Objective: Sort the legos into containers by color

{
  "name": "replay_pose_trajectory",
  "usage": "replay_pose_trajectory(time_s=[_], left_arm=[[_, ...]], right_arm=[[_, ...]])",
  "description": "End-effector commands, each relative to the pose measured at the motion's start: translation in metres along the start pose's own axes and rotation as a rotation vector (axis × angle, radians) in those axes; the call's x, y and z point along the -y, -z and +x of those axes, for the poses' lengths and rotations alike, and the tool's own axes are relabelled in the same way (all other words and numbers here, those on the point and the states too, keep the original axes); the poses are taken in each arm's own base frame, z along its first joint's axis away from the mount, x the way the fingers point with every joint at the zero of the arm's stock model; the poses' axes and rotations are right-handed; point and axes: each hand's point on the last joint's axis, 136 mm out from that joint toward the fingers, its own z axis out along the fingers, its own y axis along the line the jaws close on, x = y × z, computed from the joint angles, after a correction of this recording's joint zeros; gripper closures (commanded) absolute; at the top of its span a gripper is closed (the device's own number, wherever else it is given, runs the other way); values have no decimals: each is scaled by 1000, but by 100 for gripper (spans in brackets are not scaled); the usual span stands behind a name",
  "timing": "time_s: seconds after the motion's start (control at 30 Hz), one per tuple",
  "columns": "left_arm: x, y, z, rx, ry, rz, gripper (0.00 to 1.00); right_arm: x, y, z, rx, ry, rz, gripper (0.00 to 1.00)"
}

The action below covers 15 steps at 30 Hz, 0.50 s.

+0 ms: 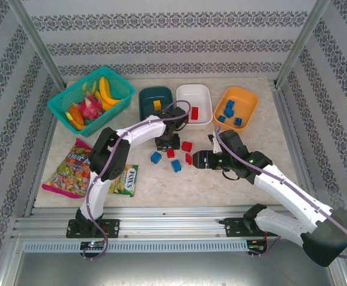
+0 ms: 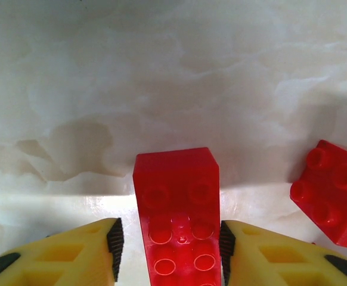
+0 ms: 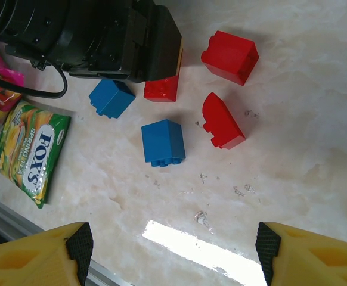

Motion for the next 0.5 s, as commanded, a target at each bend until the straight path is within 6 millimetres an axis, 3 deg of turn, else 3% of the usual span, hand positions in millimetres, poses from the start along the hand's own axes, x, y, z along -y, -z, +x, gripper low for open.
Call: replay_pose_trajectory(time_s=[0.0, 0.3, 0.47], left_arm=[[7, -9, 7, -19, -12, 1, 53], [10, -14, 7, -26, -24, -6, 47], [12, -16, 8, -29, -31, -4, 52]], right_arm=[[2, -2, 2, -8, -14, -10, 26], [3, -4, -1, -11, -22, -12, 26], [3, -6, -2, -15, -25, -13, 25]])
